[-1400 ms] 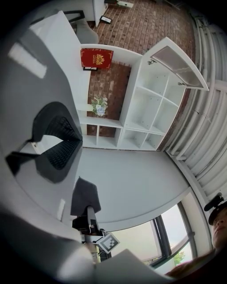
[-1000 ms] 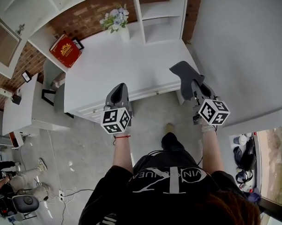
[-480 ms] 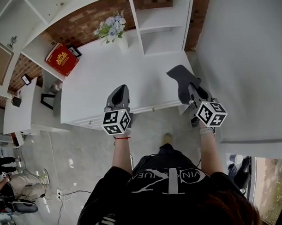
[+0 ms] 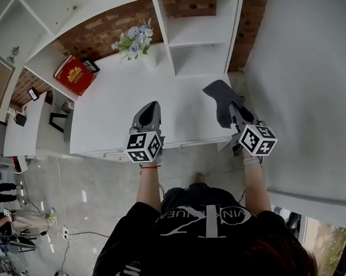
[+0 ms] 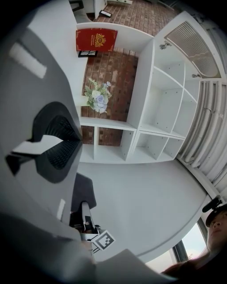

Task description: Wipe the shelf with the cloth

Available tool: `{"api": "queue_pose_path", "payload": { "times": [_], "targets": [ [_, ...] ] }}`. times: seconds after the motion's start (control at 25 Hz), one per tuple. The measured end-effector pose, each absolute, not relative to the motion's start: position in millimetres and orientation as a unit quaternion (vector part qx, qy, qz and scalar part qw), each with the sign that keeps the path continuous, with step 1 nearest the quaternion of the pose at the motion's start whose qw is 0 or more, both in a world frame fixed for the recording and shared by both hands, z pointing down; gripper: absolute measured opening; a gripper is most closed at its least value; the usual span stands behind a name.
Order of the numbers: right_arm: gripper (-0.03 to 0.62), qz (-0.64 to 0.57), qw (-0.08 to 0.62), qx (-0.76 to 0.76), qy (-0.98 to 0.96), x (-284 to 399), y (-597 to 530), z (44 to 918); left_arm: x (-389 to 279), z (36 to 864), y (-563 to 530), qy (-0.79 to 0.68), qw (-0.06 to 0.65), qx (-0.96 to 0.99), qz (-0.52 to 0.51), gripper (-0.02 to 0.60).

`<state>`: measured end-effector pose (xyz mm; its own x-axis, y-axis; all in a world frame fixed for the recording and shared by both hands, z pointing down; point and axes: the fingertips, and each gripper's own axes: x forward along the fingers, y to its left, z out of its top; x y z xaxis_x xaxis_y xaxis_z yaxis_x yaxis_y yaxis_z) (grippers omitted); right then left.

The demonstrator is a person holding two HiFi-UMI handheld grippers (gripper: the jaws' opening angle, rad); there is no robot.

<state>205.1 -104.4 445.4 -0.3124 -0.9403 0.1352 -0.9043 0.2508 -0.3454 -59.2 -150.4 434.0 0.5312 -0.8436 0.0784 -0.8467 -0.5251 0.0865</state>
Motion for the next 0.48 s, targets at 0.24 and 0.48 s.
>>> {"api": "queue_pose_path", "payload": {
  "times": [0.24,0.48],
  "targets": [
    [0.06,-0.191,0.047,-0.569,0.798,205,-119,451,-54,436,-161,-0.49,0.062,0.869,0.019,0.011],
    [0.06,-0.196,0.053,-0.561,0.802,202,-129,453,-51,438,-163,-0.487,0.056,0.871,0.031,0.011]
  ]
}}
